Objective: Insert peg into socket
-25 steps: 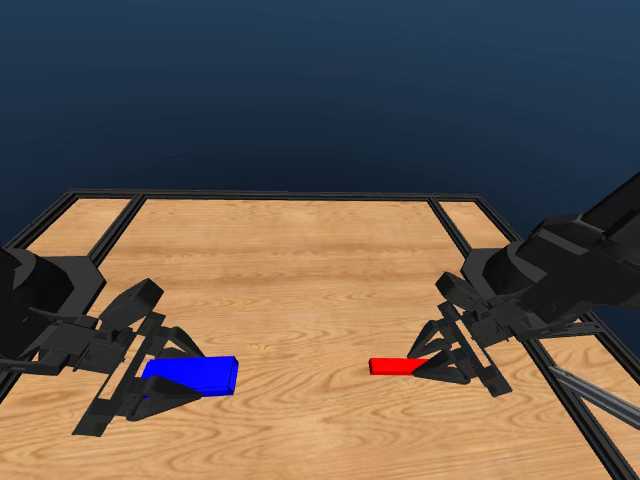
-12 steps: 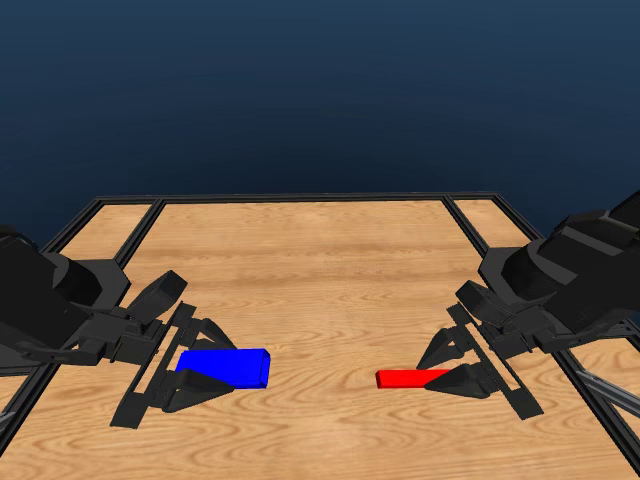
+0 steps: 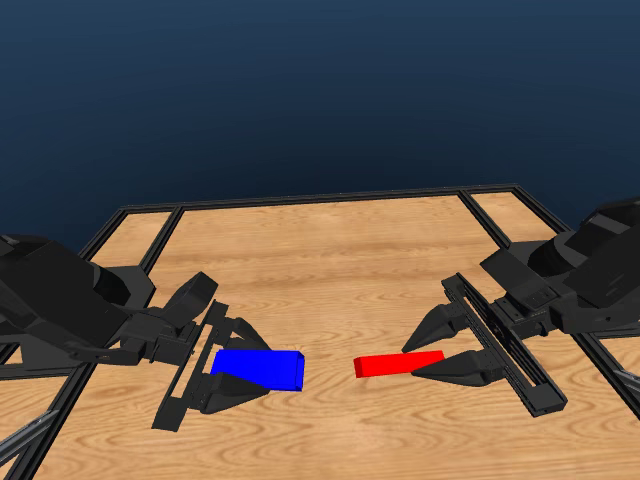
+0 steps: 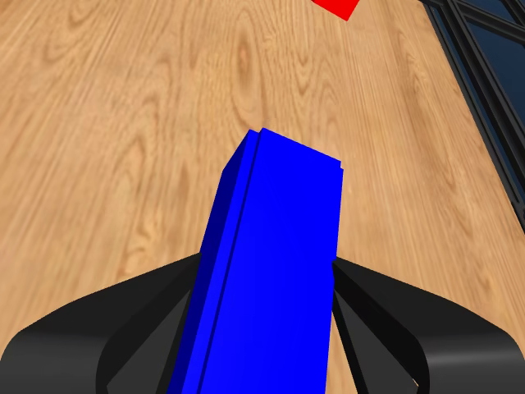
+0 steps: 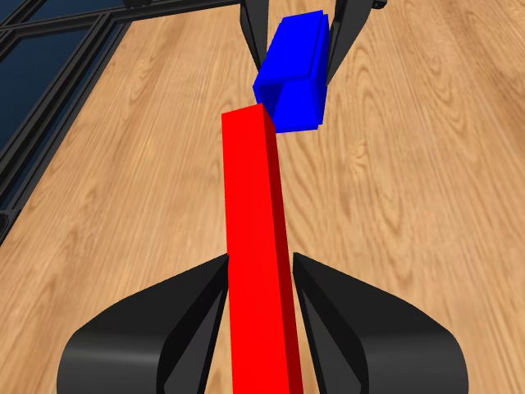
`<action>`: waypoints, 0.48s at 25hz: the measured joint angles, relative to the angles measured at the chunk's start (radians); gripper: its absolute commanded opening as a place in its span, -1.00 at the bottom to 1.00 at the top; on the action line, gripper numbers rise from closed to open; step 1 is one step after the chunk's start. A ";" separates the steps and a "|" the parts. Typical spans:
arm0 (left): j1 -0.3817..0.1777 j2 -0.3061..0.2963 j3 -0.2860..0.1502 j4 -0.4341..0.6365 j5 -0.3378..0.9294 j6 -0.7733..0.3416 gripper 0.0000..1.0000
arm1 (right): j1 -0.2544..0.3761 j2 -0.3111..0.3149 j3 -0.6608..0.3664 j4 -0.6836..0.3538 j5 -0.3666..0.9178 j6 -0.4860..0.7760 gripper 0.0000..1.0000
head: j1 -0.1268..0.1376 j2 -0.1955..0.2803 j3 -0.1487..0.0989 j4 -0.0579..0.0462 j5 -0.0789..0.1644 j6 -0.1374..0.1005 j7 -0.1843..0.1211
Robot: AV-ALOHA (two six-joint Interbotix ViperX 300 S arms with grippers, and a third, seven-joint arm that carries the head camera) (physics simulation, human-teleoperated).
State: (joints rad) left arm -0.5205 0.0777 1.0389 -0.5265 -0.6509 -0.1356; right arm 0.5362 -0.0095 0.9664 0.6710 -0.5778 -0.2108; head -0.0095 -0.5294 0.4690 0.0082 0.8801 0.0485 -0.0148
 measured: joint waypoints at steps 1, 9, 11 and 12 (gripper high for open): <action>-0.001 0.000 -0.004 0.003 0.001 0.004 -1.00 | -0.013 -0.001 -0.005 0.012 0.003 -0.024 -1.00 | 0.002 0.000 0.001 0.001 0.001 0.003 0.002; 0.013 -0.005 -0.025 -0.004 0.000 0.046 -1.00 | -0.070 0.015 -0.076 0.048 -0.012 -0.166 -1.00 | 0.012 0.000 0.005 0.007 0.010 0.018 0.006; 0.023 -0.024 -0.025 -0.001 0.003 0.065 -1.00 | -0.077 0.019 -0.087 0.051 -0.009 -0.188 -1.00 | 0.014 0.000 0.006 0.008 0.012 0.019 0.005; 0.031 -0.037 -0.027 0.003 0.007 0.076 -1.00 | -0.083 0.020 -0.093 0.048 -0.005 -0.199 -1.00 | 0.015 0.000 0.006 0.008 0.013 0.019 0.003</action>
State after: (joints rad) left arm -0.4897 0.0411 1.0122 -0.5236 -0.6440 -0.0592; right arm 0.4533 0.0103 0.8735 0.7185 -0.5825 -0.4099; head 0.0050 -0.5294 0.4753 0.0161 0.8929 0.0676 -0.0118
